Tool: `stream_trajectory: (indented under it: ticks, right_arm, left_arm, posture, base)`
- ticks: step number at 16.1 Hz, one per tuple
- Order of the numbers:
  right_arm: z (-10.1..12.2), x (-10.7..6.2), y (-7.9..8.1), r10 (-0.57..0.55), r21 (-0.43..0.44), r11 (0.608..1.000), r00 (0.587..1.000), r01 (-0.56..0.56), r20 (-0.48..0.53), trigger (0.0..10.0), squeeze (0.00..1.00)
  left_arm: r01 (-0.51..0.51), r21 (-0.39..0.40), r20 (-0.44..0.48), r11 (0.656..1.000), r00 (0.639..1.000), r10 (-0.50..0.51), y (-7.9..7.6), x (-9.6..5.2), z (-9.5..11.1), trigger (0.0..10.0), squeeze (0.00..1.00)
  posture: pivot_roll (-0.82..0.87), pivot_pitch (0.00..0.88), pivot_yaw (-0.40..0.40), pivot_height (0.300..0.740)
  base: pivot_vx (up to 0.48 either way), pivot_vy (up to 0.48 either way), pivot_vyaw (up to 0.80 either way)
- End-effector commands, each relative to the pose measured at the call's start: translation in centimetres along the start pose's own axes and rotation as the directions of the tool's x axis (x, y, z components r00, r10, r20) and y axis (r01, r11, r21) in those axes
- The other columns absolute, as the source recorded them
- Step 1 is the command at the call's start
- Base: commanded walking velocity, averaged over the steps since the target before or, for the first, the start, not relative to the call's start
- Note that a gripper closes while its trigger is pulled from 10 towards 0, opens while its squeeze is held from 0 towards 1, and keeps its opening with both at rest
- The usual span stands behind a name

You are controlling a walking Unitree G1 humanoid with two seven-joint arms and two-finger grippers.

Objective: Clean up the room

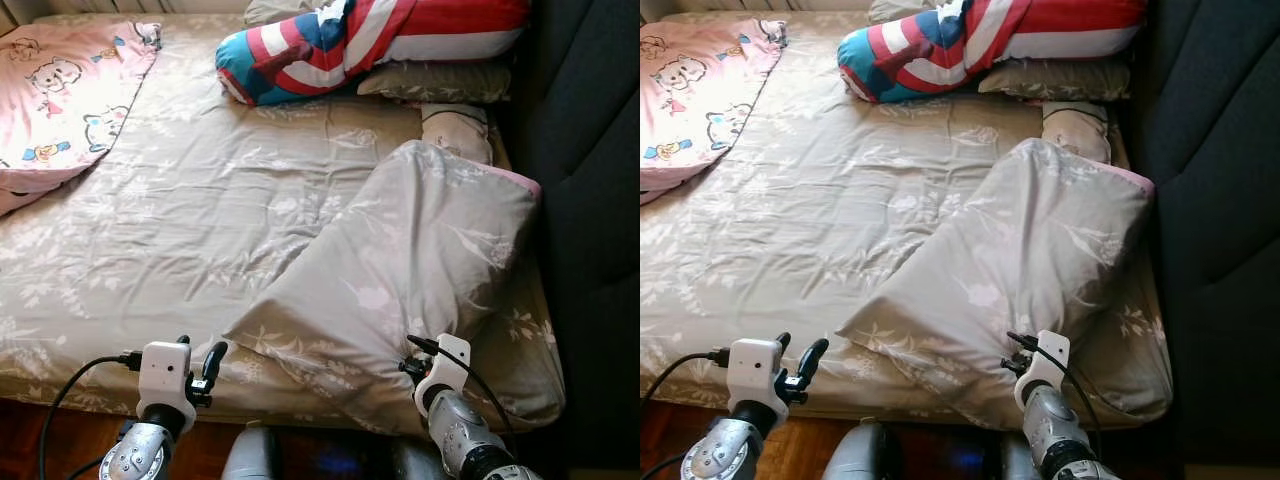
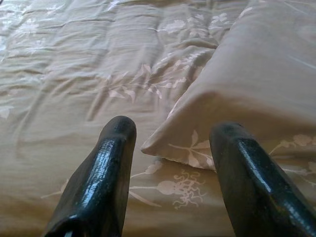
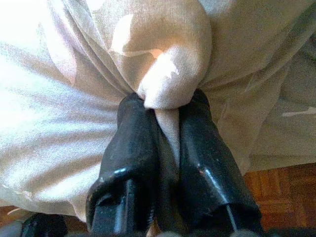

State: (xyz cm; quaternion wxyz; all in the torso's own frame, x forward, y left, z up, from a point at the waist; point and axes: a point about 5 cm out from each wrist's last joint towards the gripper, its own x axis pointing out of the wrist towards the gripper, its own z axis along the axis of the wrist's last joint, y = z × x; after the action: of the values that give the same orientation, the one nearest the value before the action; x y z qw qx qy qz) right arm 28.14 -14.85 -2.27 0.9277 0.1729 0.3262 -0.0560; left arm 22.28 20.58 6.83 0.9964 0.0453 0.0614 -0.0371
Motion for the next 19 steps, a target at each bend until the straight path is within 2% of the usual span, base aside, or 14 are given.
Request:
stream_trajectory:
  ticks: [1,2,3,4,5,6,7,9,11,13,14,16,19]
  right_arm:
    - [-1.2,-0.3,-1.6,-0.075,0.0,0.997,0.996,0.075,-0.055,0.0,0.0]
    - [-1.2,-0.3,-1.6,-0.075,0.0,0.997,0.996,0.075,-0.055,0.0,0.0]
    - [0.5,-0.5,-4.2,-0.193,-0.008,0.981,0.981,0.193,0.003,0.0,0.0]
    - [1.0,-0.5,-4.9,-0.221,-0.007,0.975,0.975,0.221,0.022,0.0,0.0]
    - [3.0,-0.9,-6.9,-0.301,-0.021,0.953,0.949,0.304,0.091,0.0,0.0]
    - [4.4,-1.1,-8.0,-0.34,-0.038,0.937,0.93,0.348,0.144,0.0,0.0]
    - [5.2,-1.3,-8.6,-0.36,-0.041,0.927,0.917,0.372,0.172,0.0,0.0]
    - [8.5,-2.4,-11.2,-0.457,-0.025,0.876,0.846,0.482,0.275,0.0,0.0]
    - [10.6,-3.4,-12.9,-0.514,-0.019,0.834,0.789,0.552,0.335,0.0,0.0]
    - [12.5,-4.3,-14.2,-0.553,-0.031,0.791,0.736,0.611,0.389,0.0,0.0]
    - [12.9,-4.5,-14.4,-0.56,-0.035,0.782,0.726,0.623,0.4,0.0,0.0]
    - [14.4,-5.2,-15.2,-0.594,-0.025,0.744,0.678,0.668,0.433,0.0,0.0]
    - [14.4,-5.4,-15.5,-0.614,-0.016,0.727,0.661,0.686,0.432,0.0,0.0]
  left_arm:
    - [-0.013,-0.002,-0.019,1.0,1.0,0.013,0.2,-0.1,-0.7,10.0,0.0]
    - [-0.013,-0.002,-0.019,1.0,1.0,0.013,0.2,-0.1,-0.7,10.0,0.0]
    - [-0.024,-0.009,-0.01,1.0,1.0,0.024,0.2,0.2,-0.8,10.0,0.0]
    - [-0.026,-0.011,-0.009,1.0,1.0,0.026,0.2,0.3,-0.8,10.0,0.0]
    - [-0.029,-0.017,-0.01,0.999,1.0,0.028,0.0,0.4,-1.0,10.0,0.0]
    - [-0.03,-0.021,-0.01,0.999,1.0,0.029,-0.1,0.5,-1.2,10.0,0.0]
    - [-0.03,-0.022,-0.01,0.999,1.0,0.03,-0.1,0.5,-1.2,10.0,0.0]
    - [-0.034,-0.026,-0.007,0.999,0.999,0.033,-0.1,0.8,-1.3,10.0,0.0]
    - [-0.035,-0.025,-0.003,0.999,0.999,0.035,-0.1,1.0,-1.3,10.0,0.0]
    - [-0.036,-0.021,-0.001,0.999,0.999,0.036,0.1,1.1,-1.4,10.0,0.0]
    - [-0.036,-0.019,-0.001,0.999,0.999,0.036,0.1,1.1,-1.4,10.0,0.0]
    - [-0.034,-0.013,-0.002,0.999,0.999,0.034,0.2,1.1,-1.5,10.0,0.0]
    - [-0.032,-0.011,-0.004,0.999,0.999,0.032,0.3,1.1,-1.6,10.0,0.0]
  posture:
    - [0.1,0.195,0.023,0.667]
    - [0.1,0.195,0.023,0.667]
    - [0.07,0.185,0.009,0.667]
    - [0.07,0.183,0.008,0.667]
    - [0.05,0.175,0.0,0.667]
    - [0.05,0.172,-0.003,0.667]
    - [0.05,0.172,-0.003,0.667]
    - [0.04,0.167,-0.007,0.667]
    - [0.03,0.167,-0.004,0.667]
    - [0.03,0.167,0.0,0.667]
    - [0.03,0.168,0.002,0.667]
    - [0.04,0.169,0.006,0.667]
    - [0.04,0.17,0.008,0.667]
  base:
    - [0.0,0.0,0.0]
    - [0.0,0.0,0.0]
    - [0.0,0.0,0.0]
    - [0.0,0.0,0.0]
    - [0.0,0.0,0.0]
    - [0.0,0.0,0.0]
    - [0.0,0.0,0.0]
    - [0.0,0.0,0.0]
    - [0.0,0.0,0.0]
    - [0.0,0.0,0.0]
    - [0.0,0.0,0.0]
    - [0.0,0.0,0.0]
    - [0.0,0.0,0.0]
